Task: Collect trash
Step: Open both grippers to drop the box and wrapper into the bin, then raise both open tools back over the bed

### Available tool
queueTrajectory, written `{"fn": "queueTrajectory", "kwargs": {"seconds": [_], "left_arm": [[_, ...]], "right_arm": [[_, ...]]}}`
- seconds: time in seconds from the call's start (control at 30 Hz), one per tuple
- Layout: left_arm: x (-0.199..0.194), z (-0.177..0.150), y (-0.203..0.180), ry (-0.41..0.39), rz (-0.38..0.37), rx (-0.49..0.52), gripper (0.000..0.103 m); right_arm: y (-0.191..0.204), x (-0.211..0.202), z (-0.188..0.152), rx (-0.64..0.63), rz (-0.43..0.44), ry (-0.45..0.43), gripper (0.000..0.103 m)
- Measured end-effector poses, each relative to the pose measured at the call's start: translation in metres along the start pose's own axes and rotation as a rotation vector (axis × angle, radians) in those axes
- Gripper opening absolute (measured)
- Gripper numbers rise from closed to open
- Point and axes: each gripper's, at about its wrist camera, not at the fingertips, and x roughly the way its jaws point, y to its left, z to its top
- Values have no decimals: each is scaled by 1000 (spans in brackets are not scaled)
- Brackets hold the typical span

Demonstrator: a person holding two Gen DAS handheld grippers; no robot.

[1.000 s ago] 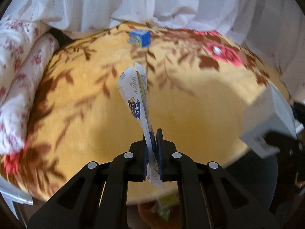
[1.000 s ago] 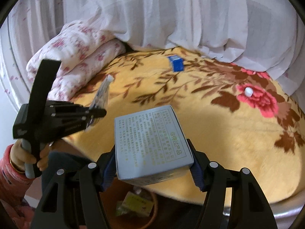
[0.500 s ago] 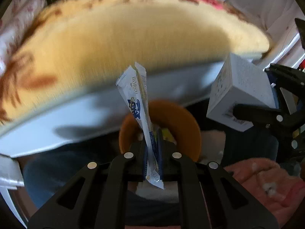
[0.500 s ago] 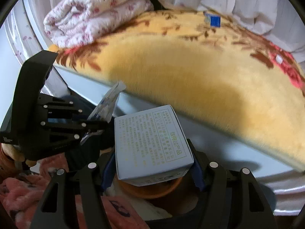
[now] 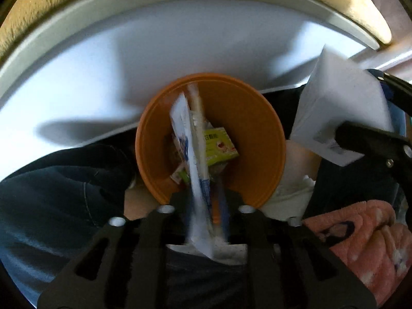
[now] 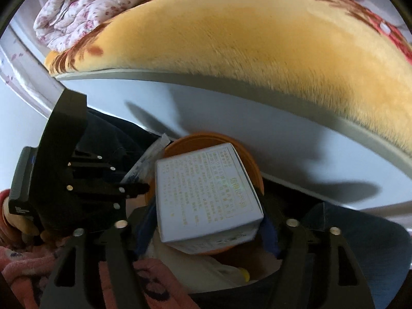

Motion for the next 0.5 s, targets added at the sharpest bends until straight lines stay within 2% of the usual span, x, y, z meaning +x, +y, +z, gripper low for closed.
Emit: {"fn": "queueTrajectory", "kwargs": {"seconds": [0.03, 0.07, 0.5], "left_arm": [[0, 0, 1, -4, 8, -3, 60], [-1, -1, 2, -14, 16, -7, 68], [-2, 4, 6, -18, 14, -31, 69]], "right_arm": [[-1, 0, -1, 3, 2, 2, 76], [-2, 1, -2, 8, 6, 2, 76], [-10, -5, -4, 36, 3, -12, 79]]}}
